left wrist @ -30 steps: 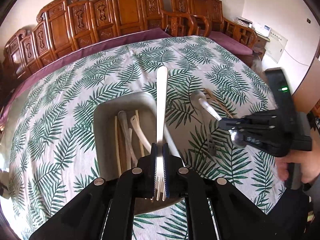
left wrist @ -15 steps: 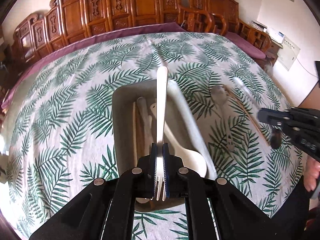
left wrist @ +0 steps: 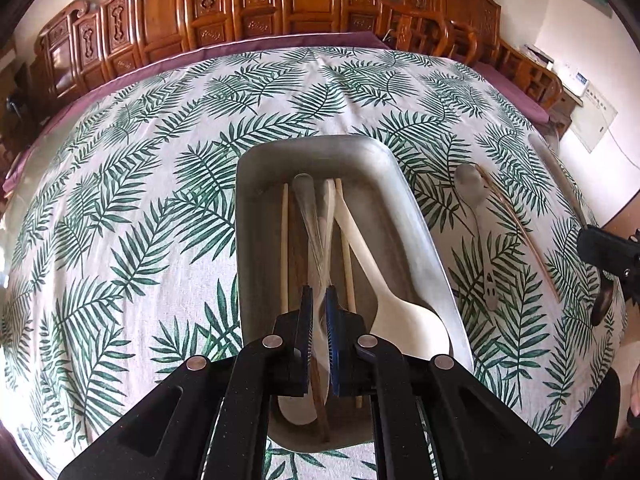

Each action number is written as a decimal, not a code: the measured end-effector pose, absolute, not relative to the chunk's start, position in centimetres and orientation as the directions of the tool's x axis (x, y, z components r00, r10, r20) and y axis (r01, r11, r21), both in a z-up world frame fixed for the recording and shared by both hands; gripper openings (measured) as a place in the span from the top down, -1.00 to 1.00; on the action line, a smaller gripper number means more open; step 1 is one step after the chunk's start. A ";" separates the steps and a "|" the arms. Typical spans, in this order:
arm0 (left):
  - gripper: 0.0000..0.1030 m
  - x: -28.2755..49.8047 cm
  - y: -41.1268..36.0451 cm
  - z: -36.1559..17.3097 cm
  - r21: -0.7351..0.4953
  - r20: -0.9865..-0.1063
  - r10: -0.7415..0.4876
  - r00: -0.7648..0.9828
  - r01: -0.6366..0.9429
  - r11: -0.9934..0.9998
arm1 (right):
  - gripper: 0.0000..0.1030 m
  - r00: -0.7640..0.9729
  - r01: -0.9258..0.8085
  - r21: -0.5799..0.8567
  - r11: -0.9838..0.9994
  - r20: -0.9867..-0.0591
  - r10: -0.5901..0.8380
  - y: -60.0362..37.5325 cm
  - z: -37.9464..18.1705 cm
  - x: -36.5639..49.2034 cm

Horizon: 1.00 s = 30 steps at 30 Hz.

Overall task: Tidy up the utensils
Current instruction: 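Lower the knife into the tray and open the left gripper while the right carries the spoon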

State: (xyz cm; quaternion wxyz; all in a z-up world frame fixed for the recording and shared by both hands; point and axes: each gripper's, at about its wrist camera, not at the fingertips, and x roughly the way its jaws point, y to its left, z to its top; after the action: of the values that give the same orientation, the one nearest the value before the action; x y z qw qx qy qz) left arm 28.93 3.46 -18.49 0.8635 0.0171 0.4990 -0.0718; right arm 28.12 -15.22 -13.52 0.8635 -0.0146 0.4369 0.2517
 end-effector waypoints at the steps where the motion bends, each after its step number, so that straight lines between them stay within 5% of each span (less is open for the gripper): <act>1: 0.88 28.8 3.5 -18.4 -0.042 -0.863 -0.107 0.494 0.141 0.989 | 0.93 0.490 -0.448 0.197 0.872 -0.762 0.424 -15.2 -13.6 28.1; 13: 0.33 25.4 4.6 -15.4 -0.007 -0.816 -0.108 0.568 0.177 0.984 | 0.93 0.469 -0.477 0.206 0.855 -0.763 0.445 -11.8 -14.0 28.2; 24: -0.68 22.0 7.5 -13.3 -0.022 -0.763 -0.112 0.637 0.147 0.989 | 0.93 0.442 -0.511 0.198 0.837 -0.774 0.453 -8.0 -14.5 28.7; 30: -0.78 20.4 9.1 -12.7 0.008 -0.722 -0.079 0.687 0.122 0.992 | 0.93 0.429 -0.526 0.193 0.828 -0.781 0.454 -5.8 -14.9 29.1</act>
State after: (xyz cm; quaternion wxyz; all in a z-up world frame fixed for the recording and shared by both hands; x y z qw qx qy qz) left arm 20.40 9.08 -12.66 0.9181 0.0276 0.3916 -0.0549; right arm 29.09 -5.79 -14.91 0.8445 -0.0400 0.4485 0.2901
